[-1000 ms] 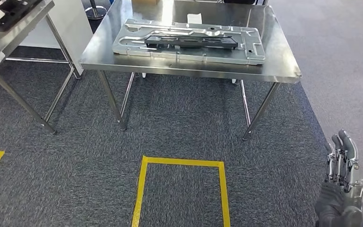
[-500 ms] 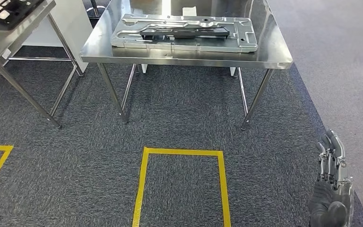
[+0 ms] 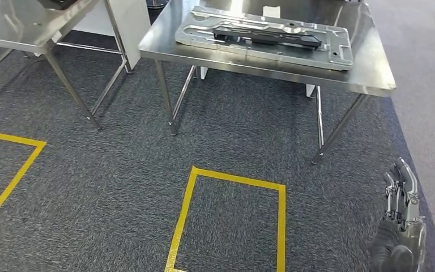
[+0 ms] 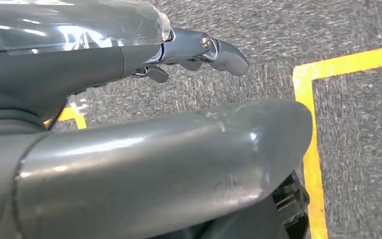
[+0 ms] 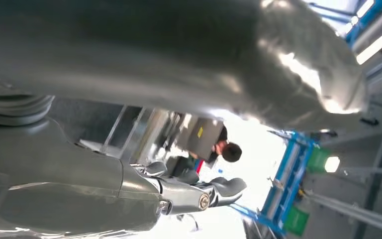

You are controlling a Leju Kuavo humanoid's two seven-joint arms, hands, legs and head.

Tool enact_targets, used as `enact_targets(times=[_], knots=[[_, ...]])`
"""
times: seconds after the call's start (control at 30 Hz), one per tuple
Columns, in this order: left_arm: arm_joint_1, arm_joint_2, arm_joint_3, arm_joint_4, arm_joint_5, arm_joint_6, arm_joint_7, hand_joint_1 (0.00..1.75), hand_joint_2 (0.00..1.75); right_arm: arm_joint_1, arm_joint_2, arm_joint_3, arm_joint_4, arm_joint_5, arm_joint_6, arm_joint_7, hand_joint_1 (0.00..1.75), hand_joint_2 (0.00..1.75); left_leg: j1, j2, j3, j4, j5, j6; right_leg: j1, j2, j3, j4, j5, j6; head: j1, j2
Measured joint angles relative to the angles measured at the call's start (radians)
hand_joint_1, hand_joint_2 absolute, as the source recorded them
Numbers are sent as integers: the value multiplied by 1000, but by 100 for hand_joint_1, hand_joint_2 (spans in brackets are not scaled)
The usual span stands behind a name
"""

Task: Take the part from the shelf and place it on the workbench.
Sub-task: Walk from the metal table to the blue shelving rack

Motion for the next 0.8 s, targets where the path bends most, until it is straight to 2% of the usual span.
enact_targets(times=[0.03,0.07,0.1,0.13,0.17,0.23,0.27,0.3,0.37,0.4,0.47,0.5,0.53,0.57,0.6,0.63,0.67,0.73,0.77,0.8], knots=[[-1,0,0,0,-1,0,0,0,0,1,-2,1,0,1,-4,0,0,0,0,-11,-4,1,3,2,-2,11,-34,65,-26,3,1,0],[-1,0,-1,0,-2,1,1,0,0,3,-4,2,0,3,-7,1,0,0,-1,-23,-7,1,4,2,-4,16,-59,110,-36,5,1,0],[0,0,-1,0,-4,1,2,0,0,3,-5,3,0,4,-10,1,0,0,-1,-35,-8,3,5,1,-5,18,-69,121,-25,7,1,0],[1,0,-1,0,-6,2,3,0,0,3,-7,4,0,6,-13,1,0,0,-1,-47,-8,4,6,0,-7,21,-59,92,7,7,1,0],[1,0,-1,0,-8,3,4,0,0,3,-9,7,0,8,-17,1,0,0,0,-60,-8,7,7,-1,-9,32,-34,32,50,6,1,0],[0,-1,-1,0,-9,6,5,0,0,4,-14,13,0,11,-26,2,0,0,-2,-84,-13,14,7,-8,-12,77,16,-94,109,0,1,0],[-1,-1,-1,0,-9,7,6,0,0,4,-16,16,0,14,-30,3,0,0,-2,-95,-18,16,9,-15,-12,94,28,-129,119,-3,0,0],[-2,-1,-1,0,-9,9,6,0,0,5,-18,19,-1,16,-34,3,0,0,-2,-105,-24,16,12,-21,-11,101,31,-142,118,-7,0,0],[0,-1,-1,0,-9,10,7,0,0,5,-22,25,-1,23,-40,4,0,0,1,-126,-32,11,20,-36,-10,83,31,-148,122,-17,0,0],[2,-1,-1,0,-10,11,7,0,0,4,-23,29,-2,26,-41,4,0,0,1,-120,-34,13,19,-41,-12,71,33,-153,126,-23,0,0],[4,0,-1,0,-11,12,7,0,0,4,-26,40,-2,31,-40,4,0,0,-1,-76,-56,59,-14,-50,-16,45,36,-163,132,-33,-5,0],[4,0,-1,0,-13,12,8,0,0,4,-28,45,-3,33,-40,4,0,0,0,-47,-78,112,-46,-53,-14,31,36,-164,133,-36,-8,0],[3,0,-2,0,-16,12,8,0,0,5,-30,50,-3,35,-40,4,0,0,1,-29,-105,174,-80,-56,-12,16,35,-163,132,-39,-11,0],[3,0,-2,0,-18,12,9,0,0,5,-33,55,-3,36,-40,6,0,0,2,-22,-127,228,-103,-58,-10,1,34,-162,131,-41,-11,0],[2,0,-3,0,-21,12,10,0,0,5,-36,60,-2,37,-41,7,0,0,4,-18,-136,258,-110,-60,-9,-14,34,-161,130,-41,-11,0],[3,0,-4,0,-23,12,10,0,0,4,-38,65,-2,37,-41,10,0,0,4,-13,-127,250,-99,-60,-9,-28,34,-160,128,-41,-12,0],[3,0,-4,0,-24,12,11,0,0,4,-40,69,-2,37,-42,12,0,0,5,-4,-99,207,-73,-60,-9,-41,36,-157,125,-39,-12,0],[2,0,-6,0,-26,12,12,0,0,3,-44,73,-2,37,-43,14,0,0,1,36,-30,86,-31,-54,-5,-64,38,-150,118,-32,-13,0],[0,0,-7,0,-28,13,13,0,0,3,-46,74,-2,37,-43,15,0,0,-1,53,-8,46,-22,-49,-2,-73,38,-146,114,-27,-12,0],[-1,0,-8,0,-29,13,13,0,0,2,-49,74,-2,37,-43,16,0,0,-4,61,-1,26,-22,-43,1,-83,38,-144,112,-22,-11,0]])
